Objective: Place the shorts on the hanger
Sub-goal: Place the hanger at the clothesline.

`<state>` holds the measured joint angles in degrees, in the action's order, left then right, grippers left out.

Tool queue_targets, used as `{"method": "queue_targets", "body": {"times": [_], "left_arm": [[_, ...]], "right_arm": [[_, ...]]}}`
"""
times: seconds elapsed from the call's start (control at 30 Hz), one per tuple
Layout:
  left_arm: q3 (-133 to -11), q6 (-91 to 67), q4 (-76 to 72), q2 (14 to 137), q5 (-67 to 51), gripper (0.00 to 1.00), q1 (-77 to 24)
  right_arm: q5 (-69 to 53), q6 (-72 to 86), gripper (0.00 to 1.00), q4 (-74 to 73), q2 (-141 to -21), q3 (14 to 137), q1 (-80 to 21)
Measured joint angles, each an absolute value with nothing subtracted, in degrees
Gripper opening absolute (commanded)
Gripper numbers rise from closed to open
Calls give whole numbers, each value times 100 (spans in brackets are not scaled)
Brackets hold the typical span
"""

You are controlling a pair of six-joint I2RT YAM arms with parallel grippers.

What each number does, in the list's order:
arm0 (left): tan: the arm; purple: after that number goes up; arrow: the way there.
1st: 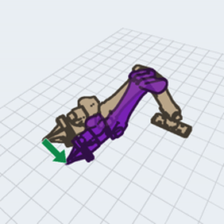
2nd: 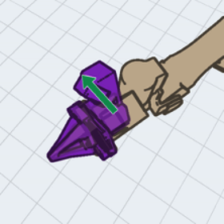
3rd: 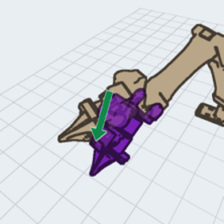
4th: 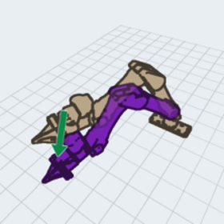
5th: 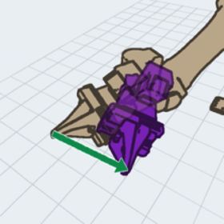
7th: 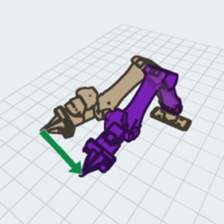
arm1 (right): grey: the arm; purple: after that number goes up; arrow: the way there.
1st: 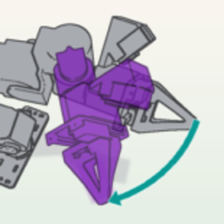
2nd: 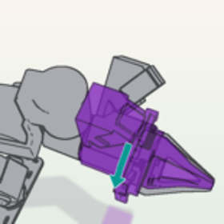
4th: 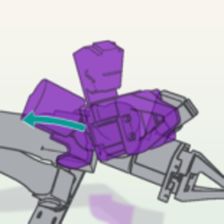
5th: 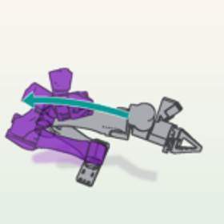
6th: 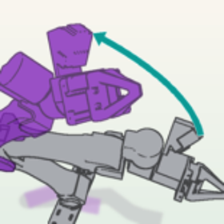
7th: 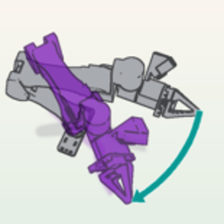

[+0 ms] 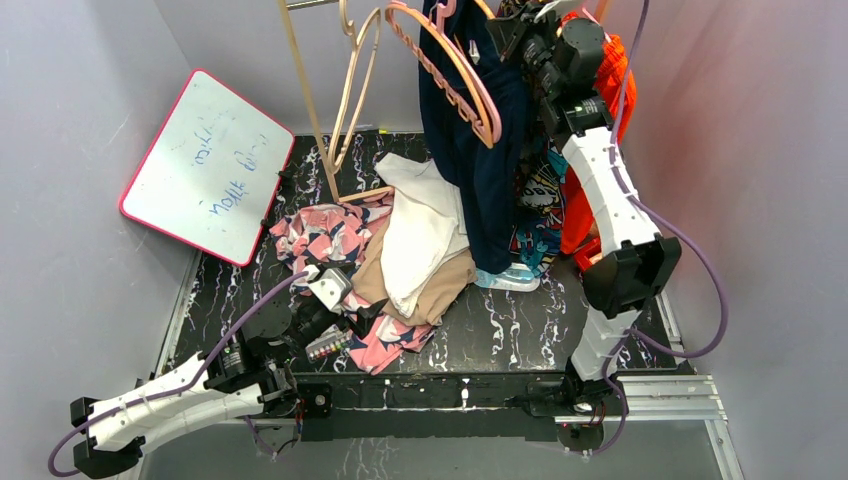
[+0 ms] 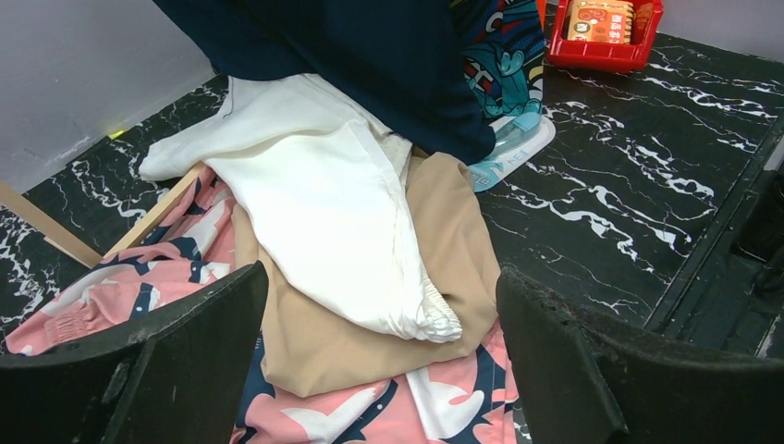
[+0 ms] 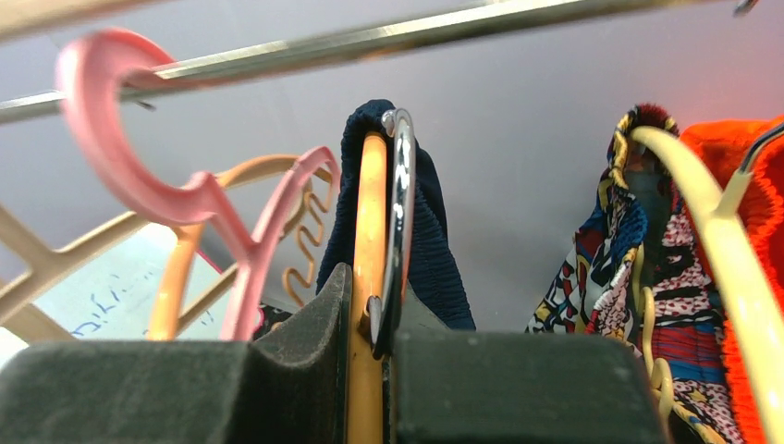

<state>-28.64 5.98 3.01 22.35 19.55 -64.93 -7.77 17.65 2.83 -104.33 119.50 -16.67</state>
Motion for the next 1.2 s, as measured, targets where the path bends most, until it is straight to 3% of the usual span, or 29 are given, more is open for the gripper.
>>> {"method": "queue_targets", "body": {"times": [0.77, 1.2], "left_arm": [[-2851, 637, 296, 2316, 2045, 91, -6493], [-2792, 644, 259, 2318, 2060, 91, -6493]], "right_arm": [[-762, 1826, 0, 1483, -10650, 11601, -1667], [-676, 1828, 0, 1481, -11362, 12938, -1667]]}}
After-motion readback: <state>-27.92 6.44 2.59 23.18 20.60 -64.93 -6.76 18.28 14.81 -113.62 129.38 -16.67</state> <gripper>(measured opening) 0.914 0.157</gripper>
